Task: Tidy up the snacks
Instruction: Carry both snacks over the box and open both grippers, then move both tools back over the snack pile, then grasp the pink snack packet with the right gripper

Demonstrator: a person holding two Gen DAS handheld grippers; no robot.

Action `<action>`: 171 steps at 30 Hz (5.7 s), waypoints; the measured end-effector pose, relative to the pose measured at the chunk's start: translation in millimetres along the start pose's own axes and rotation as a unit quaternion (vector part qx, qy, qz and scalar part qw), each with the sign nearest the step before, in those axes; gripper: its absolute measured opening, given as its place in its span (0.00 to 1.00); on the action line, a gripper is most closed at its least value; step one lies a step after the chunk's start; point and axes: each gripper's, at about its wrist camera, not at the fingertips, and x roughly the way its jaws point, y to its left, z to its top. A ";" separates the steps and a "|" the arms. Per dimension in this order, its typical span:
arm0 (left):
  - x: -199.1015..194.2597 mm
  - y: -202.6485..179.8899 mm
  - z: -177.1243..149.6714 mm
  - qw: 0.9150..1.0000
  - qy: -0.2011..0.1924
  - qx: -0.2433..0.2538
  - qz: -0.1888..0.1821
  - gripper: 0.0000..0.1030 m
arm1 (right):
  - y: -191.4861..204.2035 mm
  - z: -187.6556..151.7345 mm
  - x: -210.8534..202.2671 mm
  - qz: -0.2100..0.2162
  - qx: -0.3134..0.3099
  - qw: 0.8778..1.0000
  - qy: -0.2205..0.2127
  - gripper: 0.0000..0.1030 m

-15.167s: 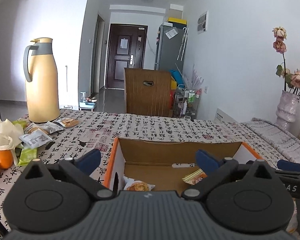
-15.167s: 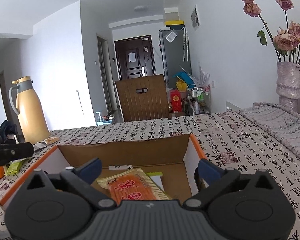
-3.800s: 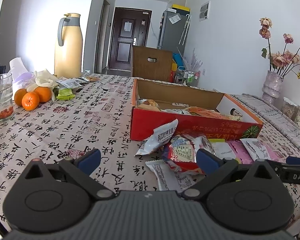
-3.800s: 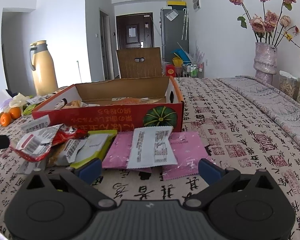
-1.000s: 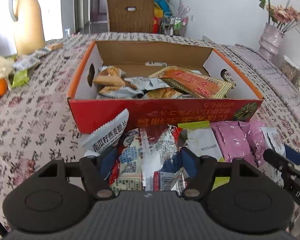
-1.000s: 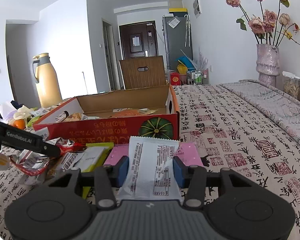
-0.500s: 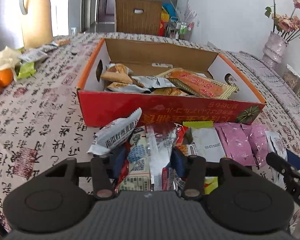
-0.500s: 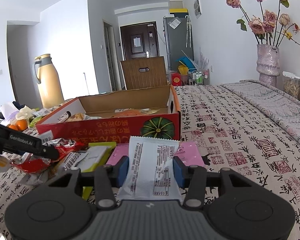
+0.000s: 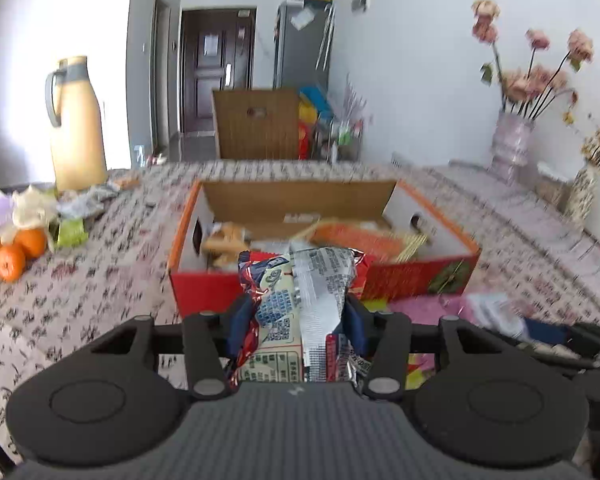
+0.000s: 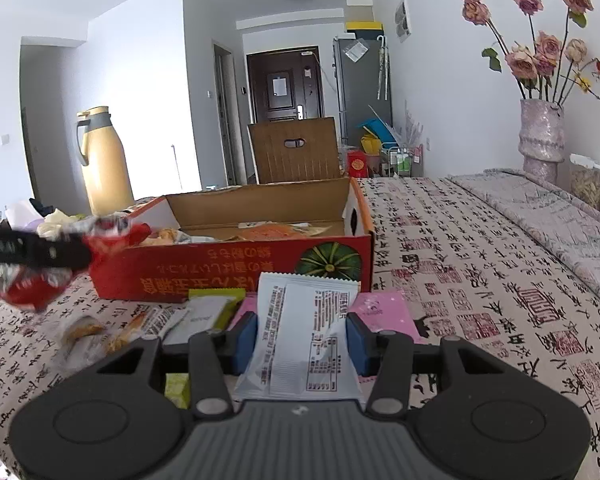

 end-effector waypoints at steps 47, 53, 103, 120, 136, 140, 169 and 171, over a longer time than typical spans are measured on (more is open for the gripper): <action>104.7 26.5 90.7 0.998 -0.057 -0.032 0.027 0.48 | 21.8 114.9 130.9 -0.017 -0.018 0.999 -0.047 0.45; 131.1 36.6 81.1 0.998 -0.038 -0.046 0.034 0.48 | 14.5 107.5 148.3 -0.021 -0.010 0.999 -0.031 0.45; 84.2 45.7 87.2 0.992 -0.088 -0.089 0.036 1.00 | 12.1 116.0 116.3 -0.028 0.009 0.998 -0.049 1.00; 29.7 54.3 48.5 0.995 -0.078 -0.061 0.027 1.00 | 22.6 81.7 60.8 -0.020 -0.033 0.999 -0.039 1.00; 9.8 64.5 -32.1 0.999 -0.018 -0.037 0.019 1.00 | 35.3 19.0 21.4 0.004 -0.043 0.999 0.017 1.00; 4.7 71.7 -50.0 0.999 0.000 -0.050 0.018 1.00 | 34.9 4.6 14.8 -0.002 -0.038 0.999 0.029 1.00; 3.1 70.6 -65.8 0.998 0.021 -0.055 0.018 1.00 | -46.1 13.4 54.3 -0.102 -0.007 0.991 0.084 1.00; 3.2 71.0 -65.7 0.998 0.021 -0.056 0.020 1.00 | -48.0 15.1 64.4 -0.102 -0.013 0.990 0.095 1.00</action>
